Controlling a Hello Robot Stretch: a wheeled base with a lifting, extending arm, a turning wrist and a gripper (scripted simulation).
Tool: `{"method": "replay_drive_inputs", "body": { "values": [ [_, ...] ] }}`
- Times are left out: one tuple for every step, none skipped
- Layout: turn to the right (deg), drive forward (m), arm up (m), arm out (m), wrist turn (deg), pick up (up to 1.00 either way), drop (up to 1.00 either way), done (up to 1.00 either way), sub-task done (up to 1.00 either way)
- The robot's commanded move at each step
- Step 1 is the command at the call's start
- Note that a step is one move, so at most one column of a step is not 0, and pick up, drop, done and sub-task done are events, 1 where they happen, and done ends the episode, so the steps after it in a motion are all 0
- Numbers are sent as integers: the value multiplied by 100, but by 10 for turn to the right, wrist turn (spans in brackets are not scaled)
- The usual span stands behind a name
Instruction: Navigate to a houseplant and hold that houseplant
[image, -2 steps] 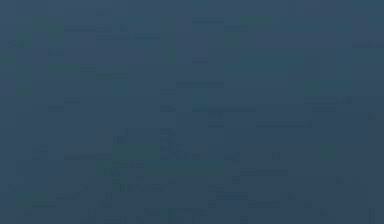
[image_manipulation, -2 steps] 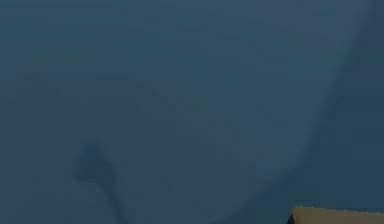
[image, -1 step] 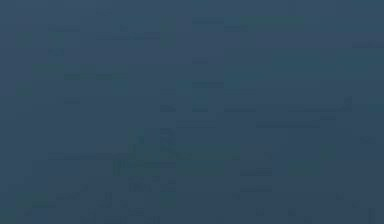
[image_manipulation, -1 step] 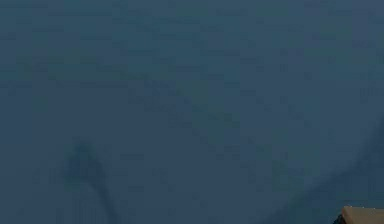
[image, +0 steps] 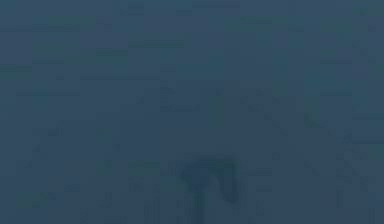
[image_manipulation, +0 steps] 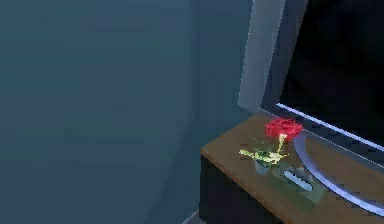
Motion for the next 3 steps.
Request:
{"method": "replay_drive_inputs", "body": {
  "values": [
    [240, 0, 0, 0, 0, 0, 0, 0, 0],
    [0, 0, 50, 0, 0, 0, 0, 0, 0],
    [0, 0, 28, 0, 0, 0, 0, 0, 0]
  ]
}}
